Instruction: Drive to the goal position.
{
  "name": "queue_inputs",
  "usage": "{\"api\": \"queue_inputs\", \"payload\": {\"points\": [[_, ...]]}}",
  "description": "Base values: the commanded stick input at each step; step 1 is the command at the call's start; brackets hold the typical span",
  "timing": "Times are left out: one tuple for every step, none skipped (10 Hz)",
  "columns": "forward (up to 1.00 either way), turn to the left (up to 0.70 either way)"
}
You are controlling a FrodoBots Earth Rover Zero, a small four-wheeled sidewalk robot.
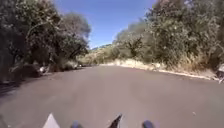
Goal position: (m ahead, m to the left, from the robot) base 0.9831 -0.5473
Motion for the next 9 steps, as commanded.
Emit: {"api": "queue_inputs", "payload": {"points": [[0.85, 0.0], [0.85, 0.0], [0.85, 0.0], [0.85, 0.0], [0.85, 0.0], [0.85, 0.0], [0.85, 0.0], [0.85, 0.0], [0.85, 0.0]]}}
